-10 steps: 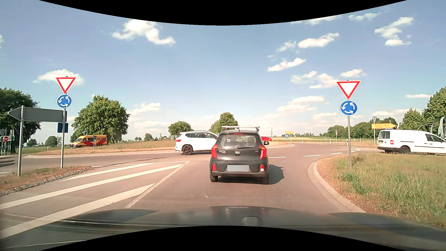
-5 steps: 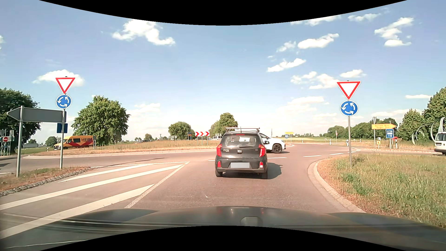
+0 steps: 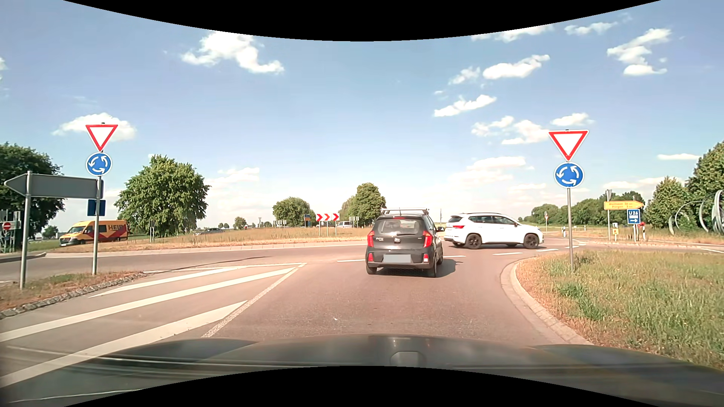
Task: Follow the waypoints while adhering to traffic rules and regulations
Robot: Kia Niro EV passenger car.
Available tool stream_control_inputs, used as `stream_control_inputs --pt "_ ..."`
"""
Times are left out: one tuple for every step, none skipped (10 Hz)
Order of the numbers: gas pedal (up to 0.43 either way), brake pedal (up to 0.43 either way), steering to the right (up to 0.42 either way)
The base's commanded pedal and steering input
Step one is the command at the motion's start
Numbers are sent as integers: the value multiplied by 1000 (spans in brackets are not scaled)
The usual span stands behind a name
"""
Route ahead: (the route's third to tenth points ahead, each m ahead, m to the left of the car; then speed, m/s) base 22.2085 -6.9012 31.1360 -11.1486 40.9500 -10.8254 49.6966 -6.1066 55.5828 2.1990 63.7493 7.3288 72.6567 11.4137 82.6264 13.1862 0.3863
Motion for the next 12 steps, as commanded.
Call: stream_control_inputs --pt "0 12 38" --pt "0 6 38" --pt "0 6 38" --pt "0 6 38" --pt "0 6 38" --pt "0 6 38" --pt "0 6 38" --pt "0 12 38" --pt "0 6 38" --pt "0 6 38" --pt "0 6 38" --pt "0 6 39"
